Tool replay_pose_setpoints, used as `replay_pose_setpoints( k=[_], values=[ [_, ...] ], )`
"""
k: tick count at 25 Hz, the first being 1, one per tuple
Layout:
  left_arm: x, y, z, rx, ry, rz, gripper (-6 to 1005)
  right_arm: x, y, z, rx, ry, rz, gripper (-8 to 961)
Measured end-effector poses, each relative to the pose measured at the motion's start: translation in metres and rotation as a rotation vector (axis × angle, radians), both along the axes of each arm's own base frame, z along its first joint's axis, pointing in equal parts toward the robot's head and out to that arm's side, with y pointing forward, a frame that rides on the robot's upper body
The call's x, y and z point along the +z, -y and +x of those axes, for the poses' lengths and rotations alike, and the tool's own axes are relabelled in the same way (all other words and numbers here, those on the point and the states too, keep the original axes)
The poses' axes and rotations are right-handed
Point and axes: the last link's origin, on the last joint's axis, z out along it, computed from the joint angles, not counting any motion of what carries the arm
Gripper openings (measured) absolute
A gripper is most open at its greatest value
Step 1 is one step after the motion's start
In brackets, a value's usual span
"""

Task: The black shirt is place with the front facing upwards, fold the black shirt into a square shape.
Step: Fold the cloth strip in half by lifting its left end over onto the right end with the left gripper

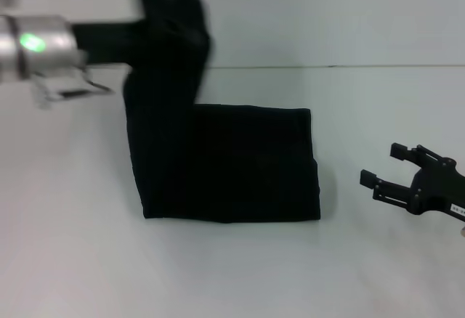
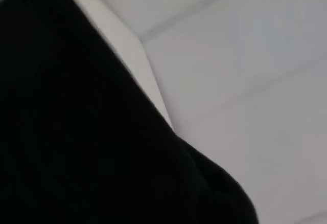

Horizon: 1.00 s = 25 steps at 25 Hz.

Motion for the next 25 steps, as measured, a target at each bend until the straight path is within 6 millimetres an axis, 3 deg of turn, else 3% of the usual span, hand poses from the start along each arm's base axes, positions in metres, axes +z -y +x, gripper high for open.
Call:
replay_pose_setpoints(
  k=[4, 9, 11, 19, 25],
  values=[
    [-0.054, 0.017, 0.013, -0.033, 0.014, -0.078, 40, 0.001, 0.003, 0.004, -0.015, -0.006, 0.006, 935],
    [-0.127, 0.050, 0.006, 0.016, 0.063, -0.151, 40, -0.004, 0.003, 0.005, -0.036, -0.005, 0.007, 934],
    [-0.141, 0.055, 0.005, 0.025, 0.072, -0.158, 40, -0.007, 0.002, 0.004, -0.039, -0.003, 0.005, 934],
    [-0.138, 0.054, 0.006, -0.001, 0.086, -0.133, 39, -0.016, -0.021, -0.012, -0.028, 0.017, 0.004, 934],
    [-0.137, 0.054, 0.005, -0.012, 0.079, -0.126, 39, -0.026, -0.051, -0.035, -0.012, 0.059, 0.011, 933]
  ],
)
